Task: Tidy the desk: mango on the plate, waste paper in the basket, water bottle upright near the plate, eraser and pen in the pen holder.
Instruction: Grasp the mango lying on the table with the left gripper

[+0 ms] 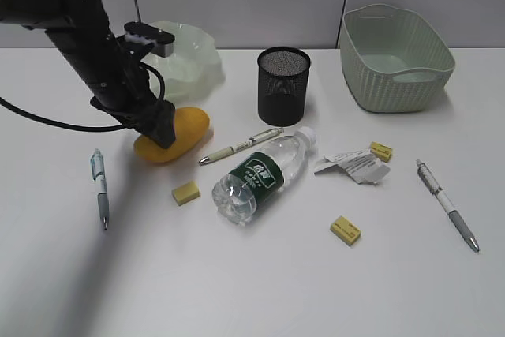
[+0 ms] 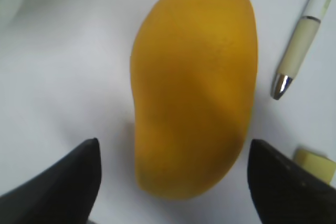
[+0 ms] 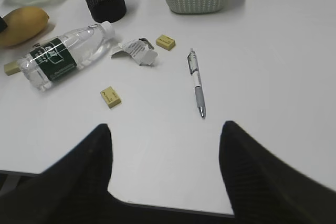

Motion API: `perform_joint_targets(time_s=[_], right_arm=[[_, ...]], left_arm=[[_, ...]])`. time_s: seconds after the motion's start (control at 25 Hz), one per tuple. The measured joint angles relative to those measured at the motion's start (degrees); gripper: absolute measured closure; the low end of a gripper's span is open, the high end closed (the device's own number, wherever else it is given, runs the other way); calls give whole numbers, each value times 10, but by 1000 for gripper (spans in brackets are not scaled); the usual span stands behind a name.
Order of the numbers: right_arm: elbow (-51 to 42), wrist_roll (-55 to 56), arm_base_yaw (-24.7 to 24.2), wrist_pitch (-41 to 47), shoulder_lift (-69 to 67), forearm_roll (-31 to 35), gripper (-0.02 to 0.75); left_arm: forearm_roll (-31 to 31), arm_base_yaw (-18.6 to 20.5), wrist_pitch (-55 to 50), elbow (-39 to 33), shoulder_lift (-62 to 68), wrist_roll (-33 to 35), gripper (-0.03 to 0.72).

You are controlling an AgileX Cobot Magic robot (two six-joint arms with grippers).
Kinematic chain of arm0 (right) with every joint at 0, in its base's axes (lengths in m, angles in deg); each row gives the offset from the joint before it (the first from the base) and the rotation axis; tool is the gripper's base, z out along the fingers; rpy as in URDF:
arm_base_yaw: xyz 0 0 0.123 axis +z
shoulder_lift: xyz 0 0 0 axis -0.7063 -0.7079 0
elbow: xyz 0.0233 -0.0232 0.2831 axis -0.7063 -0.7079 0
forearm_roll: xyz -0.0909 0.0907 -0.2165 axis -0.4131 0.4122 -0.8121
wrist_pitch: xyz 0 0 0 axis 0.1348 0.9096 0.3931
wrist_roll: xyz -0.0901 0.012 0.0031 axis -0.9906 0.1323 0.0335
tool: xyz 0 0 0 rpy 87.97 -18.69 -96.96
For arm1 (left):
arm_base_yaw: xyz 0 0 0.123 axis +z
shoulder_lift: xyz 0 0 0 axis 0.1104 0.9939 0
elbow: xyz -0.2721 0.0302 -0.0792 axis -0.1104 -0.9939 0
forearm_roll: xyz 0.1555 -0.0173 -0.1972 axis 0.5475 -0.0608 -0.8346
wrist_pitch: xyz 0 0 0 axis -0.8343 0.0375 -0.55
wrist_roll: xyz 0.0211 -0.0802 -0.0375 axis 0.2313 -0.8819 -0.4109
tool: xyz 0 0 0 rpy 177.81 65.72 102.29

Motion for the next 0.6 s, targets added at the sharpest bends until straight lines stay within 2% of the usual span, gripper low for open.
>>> perform_joint_targets(time_s=[0.32,0.6], right_arm=[[0,0,0,0,0,0,230],[0,0,0,0,0,0,230]], left_arm=[[-4,-13,13,3,34,16,22],[-5,-18,66,3,54,17,41]])
